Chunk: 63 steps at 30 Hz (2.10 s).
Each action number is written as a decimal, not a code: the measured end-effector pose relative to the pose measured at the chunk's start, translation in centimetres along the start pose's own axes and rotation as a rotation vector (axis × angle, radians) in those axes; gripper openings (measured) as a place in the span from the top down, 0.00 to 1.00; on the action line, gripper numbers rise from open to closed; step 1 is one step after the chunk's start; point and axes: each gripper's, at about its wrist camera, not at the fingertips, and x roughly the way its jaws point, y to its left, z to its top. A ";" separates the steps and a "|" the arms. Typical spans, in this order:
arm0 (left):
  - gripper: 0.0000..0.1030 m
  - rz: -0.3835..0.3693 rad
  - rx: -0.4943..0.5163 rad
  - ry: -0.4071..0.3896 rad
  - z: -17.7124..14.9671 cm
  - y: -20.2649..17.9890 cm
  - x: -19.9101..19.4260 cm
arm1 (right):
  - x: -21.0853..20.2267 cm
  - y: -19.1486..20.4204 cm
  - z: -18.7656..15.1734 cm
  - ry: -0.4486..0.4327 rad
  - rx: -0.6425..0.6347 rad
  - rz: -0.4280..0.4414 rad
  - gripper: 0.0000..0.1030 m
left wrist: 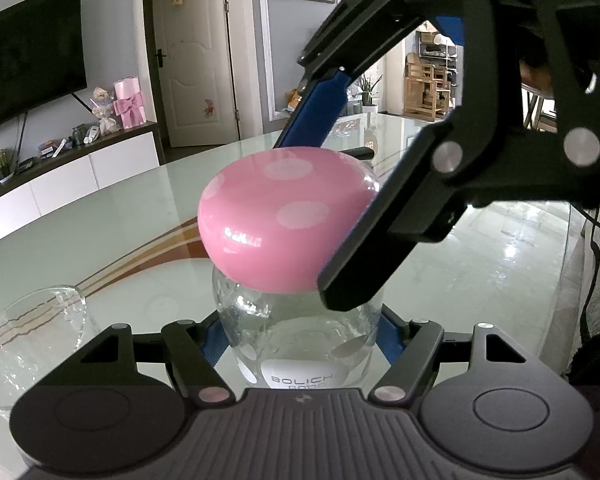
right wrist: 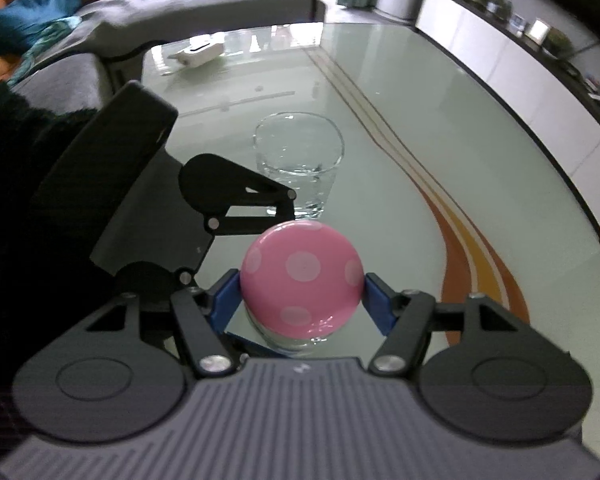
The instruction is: Unscrew bottle cap and pour
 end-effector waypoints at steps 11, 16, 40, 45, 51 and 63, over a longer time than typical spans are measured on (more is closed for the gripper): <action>0.28 -0.006 -0.002 0.004 0.3 0.4 -0.2 | 0.0 -0.3 0.2 0.018 -0.073 0.047 0.36; 0.28 -0.009 -0.007 0.010 0.5 0.7 -0.1 | 0.1 -0.1 0.4 0.023 -0.120 0.046 0.37; 0.28 -0.008 -0.005 0.012 0.3 1.2 0.1 | -0.5 2.8 -0.3 -0.076 0.112 -0.240 0.20; 0.28 -0.007 -0.007 0.013 0.4 1.3 0.0 | -0.7 2.9 -0.2 -0.088 0.188 -0.283 0.20; 0.28 -0.007 -0.009 0.014 0.4 1.3 -0.1 | 0.1 3.2 -0.1 -0.067 0.214 -0.286 0.25; 0.28 -0.009 -0.009 0.016 0.7 1.5 -0.2 | 0.1 3.4 0.0 -0.069 0.180 -0.265 0.37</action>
